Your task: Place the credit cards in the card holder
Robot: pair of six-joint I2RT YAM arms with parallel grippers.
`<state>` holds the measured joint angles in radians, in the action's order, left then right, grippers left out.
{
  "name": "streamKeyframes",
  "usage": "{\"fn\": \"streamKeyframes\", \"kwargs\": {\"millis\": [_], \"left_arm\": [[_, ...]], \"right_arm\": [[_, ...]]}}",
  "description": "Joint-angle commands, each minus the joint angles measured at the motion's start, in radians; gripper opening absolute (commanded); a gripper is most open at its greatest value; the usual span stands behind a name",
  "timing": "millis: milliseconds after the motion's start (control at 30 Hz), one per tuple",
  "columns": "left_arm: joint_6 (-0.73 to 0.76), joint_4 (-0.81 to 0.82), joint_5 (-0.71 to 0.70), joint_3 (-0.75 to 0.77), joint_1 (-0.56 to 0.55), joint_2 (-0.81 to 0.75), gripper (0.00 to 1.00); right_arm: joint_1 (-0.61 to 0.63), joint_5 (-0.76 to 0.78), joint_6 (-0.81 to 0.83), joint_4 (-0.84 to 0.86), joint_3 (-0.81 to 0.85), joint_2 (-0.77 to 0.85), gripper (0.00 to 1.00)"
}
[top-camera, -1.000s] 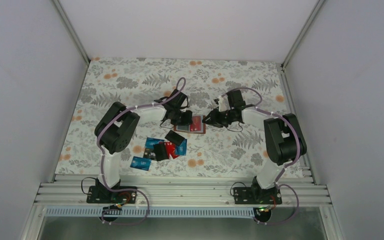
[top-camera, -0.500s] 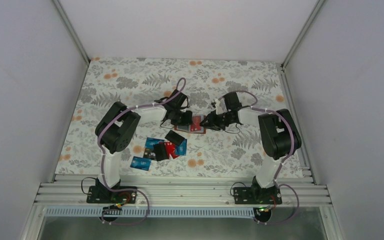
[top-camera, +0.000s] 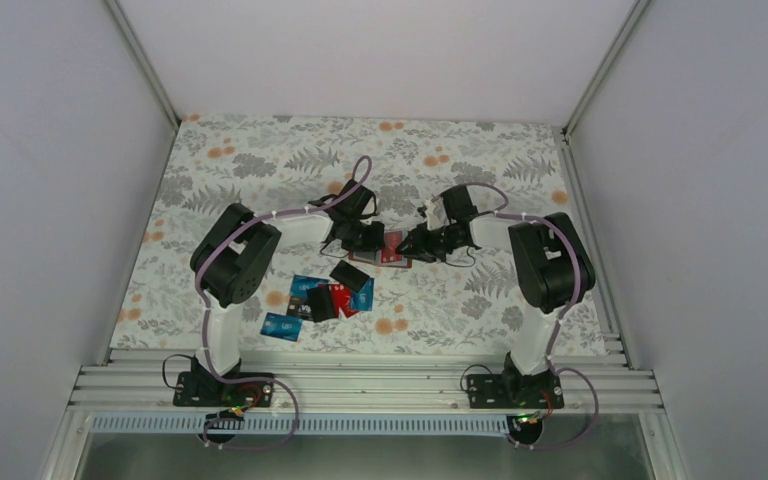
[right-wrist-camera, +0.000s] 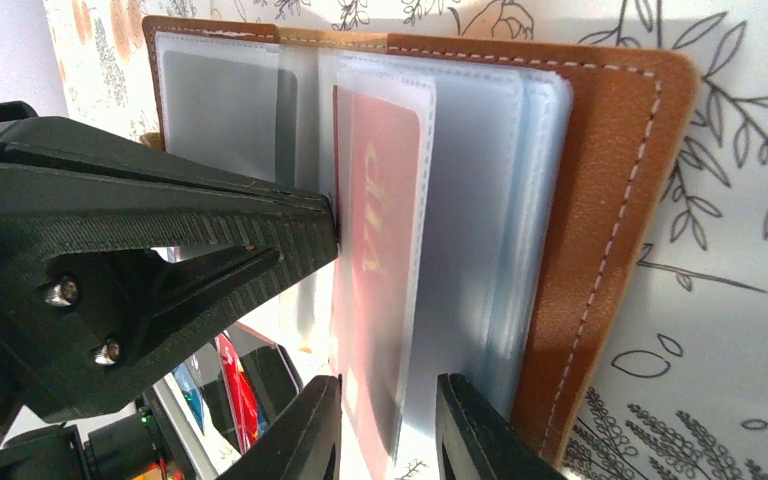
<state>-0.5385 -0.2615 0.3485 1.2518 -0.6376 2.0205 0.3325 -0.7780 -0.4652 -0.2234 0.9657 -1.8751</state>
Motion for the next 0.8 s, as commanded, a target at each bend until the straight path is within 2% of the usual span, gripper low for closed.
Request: {"fn": "streamKeyframes", "kwargs": {"millis": [0,200,433,600,767], "left_arm": [[-0.006,-0.005,-0.010,-0.024,-0.003,0.017,0.02],[-0.014,0.002,-0.003,-0.027,-0.003,0.015,0.02],[-0.020,-0.007,0.004,-0.022,-0.004,-0.021,0.03],[-0.021,-0.044,-0.008,-0.005,-0.004,-0.086,0.11],[-0.006,-0.094,-0.077,-0.008,-0.002,-0.145,0.17]], "right_arm": [[0.015,-0.010,-0.013,0.024,0.024,-0.017,0.27],[0.018,-0.027,-0.027,0.046,0.024,-0.034,0.22],[0.017,0.017,-0.009,-0.006,0.039,-0.034,0.05],[0.017,0.113,0.027,-0.103,0.047,-0.007,0.04],[0.017,0.236,0.066,-0.218,0.054,0.029,0.05]]}}
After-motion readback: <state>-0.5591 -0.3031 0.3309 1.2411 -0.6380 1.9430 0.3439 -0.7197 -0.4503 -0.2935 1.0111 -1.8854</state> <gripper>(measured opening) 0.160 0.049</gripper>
